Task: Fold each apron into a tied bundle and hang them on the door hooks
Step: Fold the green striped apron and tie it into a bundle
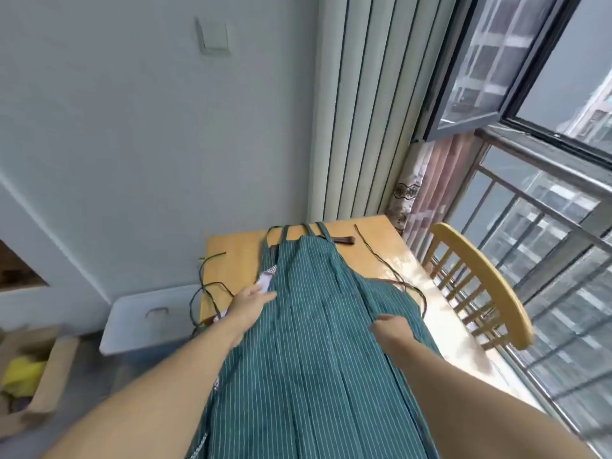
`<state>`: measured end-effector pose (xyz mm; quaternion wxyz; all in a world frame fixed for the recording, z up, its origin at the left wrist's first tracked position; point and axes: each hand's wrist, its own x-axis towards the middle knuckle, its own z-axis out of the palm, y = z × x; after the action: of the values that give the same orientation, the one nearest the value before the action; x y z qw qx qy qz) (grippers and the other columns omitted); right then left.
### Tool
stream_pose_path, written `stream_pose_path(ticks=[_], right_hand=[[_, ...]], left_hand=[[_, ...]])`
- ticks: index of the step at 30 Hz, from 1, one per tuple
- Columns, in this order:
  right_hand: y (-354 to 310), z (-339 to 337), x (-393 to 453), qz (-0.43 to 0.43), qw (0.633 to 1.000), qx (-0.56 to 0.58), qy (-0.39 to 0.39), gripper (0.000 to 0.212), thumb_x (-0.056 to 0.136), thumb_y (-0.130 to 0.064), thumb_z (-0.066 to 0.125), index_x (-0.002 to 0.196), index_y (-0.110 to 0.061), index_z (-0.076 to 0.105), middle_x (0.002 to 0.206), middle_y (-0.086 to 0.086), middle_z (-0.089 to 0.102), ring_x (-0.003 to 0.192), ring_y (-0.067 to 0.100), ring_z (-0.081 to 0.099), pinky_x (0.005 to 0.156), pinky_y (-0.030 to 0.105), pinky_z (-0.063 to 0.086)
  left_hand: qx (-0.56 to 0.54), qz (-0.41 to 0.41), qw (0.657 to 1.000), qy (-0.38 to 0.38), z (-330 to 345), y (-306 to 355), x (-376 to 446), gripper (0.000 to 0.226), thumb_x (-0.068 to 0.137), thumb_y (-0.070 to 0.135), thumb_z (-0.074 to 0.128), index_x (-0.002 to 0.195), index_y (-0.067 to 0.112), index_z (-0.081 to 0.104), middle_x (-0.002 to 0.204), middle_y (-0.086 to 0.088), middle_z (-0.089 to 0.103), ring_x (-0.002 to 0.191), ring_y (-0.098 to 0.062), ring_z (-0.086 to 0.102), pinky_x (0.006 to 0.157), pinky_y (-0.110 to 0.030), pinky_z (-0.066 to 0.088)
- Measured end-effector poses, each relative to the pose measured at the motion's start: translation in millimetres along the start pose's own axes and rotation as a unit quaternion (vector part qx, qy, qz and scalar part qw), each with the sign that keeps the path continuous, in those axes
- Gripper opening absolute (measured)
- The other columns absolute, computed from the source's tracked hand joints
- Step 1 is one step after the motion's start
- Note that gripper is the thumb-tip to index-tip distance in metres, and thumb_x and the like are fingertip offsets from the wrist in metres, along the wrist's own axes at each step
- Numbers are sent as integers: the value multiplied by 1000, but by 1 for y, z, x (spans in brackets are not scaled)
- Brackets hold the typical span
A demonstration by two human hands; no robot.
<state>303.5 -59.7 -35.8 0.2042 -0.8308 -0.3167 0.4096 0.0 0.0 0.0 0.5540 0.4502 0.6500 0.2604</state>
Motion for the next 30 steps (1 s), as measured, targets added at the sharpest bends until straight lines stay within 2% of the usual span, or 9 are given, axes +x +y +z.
stream_pose_path(ticks=[3,4,6,9,14,18,23,27,30], right_hand=[[50,-10,26,37,997,-65,12,50,96,-11,54,146,-14,53,84,4,69,53,16,55,53,23,43],[71,-12,39,55,995,-86,14,51,97,-11,53,147,-14,50,81,4,68,51,16,55,50,23,41],[100,-16,53,85,990,-108,23,55,96,-13,53,150,-15,45,86,7,71,53,16,58,46,22,39],[132,-21,78,117,983,-132,52,62,94,-14,54,154,-15,40,115,14,70,79,23,67,52,23,40],[182,-35,99,189,955,-210,85,46,94,-30,55,136,-12,55,127,16,61,114,36,58,95,39,49],[194,-48,100,216,939,-253,87,53,96,-44,59,138,-15,45,140,14,48,129,35,43,105,47,38],[212,-65,119,227,929,-288,43,53,86,-61,64,115,-17,64,118,10,65,116,34,52,96,42,43],[206,-74,109,168,940,-294,43,33,94,-55,59,93,-22,63,84,1,69,90,26,62,93,39,45],[190,-70,99,117,966,-220,75,34,100,-45,54,98,-14,67,84,5,71,76,23,65,82,36,52]], left_hand=[[184,-100,978,-13,9,-63,18,78,94,34,71,156,13,30,137,-14,56,113,-29,61,91,-35,50],[240,-141,960,-20,11,-92,26,88,91,40,73,160,17,22,147,-17,49,120,-33,58,98,-40,50],[336,-156,928,-20,13,-135,35,106,87,49,74,162,23,4,168,-11,13,150,-35,27,121,-46,29],[444,-120,887,-50,23,-154,49,116,83,60,73,161,28,-7,169,-1,-11,156,-28,-6,126,-47,10],[479,-60,875,-45,66,-149,69,128,76,65,76,159,28,-14,167,1,-23,155,-24,-15,126,-49,7],[471,-109,875,-38,89,-146,77,139,68,66,80,158,27,-18,166,-1,-25,154,-26,-17,125,-53,6],[435,-160,885,-37,87,-154,82,148,62,62,87,157,30,-22,165,-3,-28,154,-28,-18,123,-61,9],[456,-154,875,-52,78,-159,80,145,63,63,86,157,33,-21,162,2,-34,153,-25,-23,123,-62,9],[451,-150,878,-57,75,-164,77,143,63,67,84,156,35,-20,162,2,-34,153,-27,-23,121,-64,9]])
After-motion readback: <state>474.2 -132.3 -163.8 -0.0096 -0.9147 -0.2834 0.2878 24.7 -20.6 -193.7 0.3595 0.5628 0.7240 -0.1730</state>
